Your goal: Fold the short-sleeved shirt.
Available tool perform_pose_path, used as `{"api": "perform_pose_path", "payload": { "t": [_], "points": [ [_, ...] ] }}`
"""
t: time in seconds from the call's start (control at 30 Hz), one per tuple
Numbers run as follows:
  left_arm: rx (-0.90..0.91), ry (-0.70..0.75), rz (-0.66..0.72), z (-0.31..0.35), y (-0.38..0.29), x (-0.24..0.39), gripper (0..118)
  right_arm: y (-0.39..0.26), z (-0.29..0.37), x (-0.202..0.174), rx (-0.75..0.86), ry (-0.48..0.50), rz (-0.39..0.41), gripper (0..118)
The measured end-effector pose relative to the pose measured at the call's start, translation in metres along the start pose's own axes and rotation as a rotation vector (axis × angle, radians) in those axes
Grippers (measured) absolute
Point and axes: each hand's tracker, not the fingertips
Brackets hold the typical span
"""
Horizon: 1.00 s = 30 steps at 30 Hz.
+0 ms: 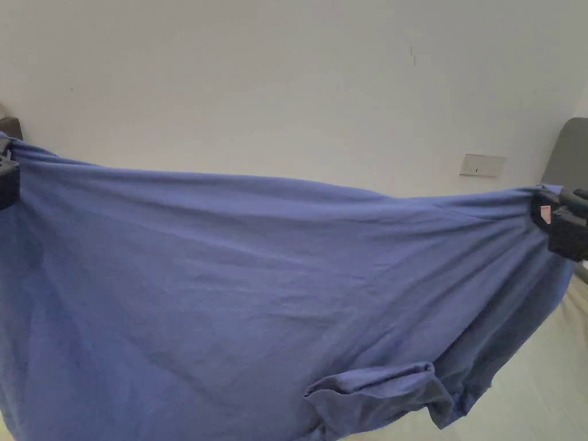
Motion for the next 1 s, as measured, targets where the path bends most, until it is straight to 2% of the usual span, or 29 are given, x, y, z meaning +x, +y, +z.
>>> {"api": "perform_pose_path", "payload": {
  "t": [0.23, 0.4, 0.67, 1.0],
  "points": [
    [0.093, 0.003, -0.011, 0.022, 0.064, -0.014, 1, 0.066, 0.027, 0.012, 0.126, -0.042, 0.018, 3],
    [0.118, 0.0, -0.032, 0.015, 0.103, -0.012, 1, 0.097, 0.017, 0.024, 0.171, -0.076, 0.042, 2],
    [0.084, -0.021, -0.017, -0.045, 0.155, -0.006, 1, 0.126, -0.032, 0.045, 0.169, -0.095, 0.045, 3],
    [0.032, 0.014, -0.028, -0.13, 0.172, 0.021, 1, 0.139, -0.113, 0.051, 0.125, -0.131, 0.071, 3]
  ]
}}
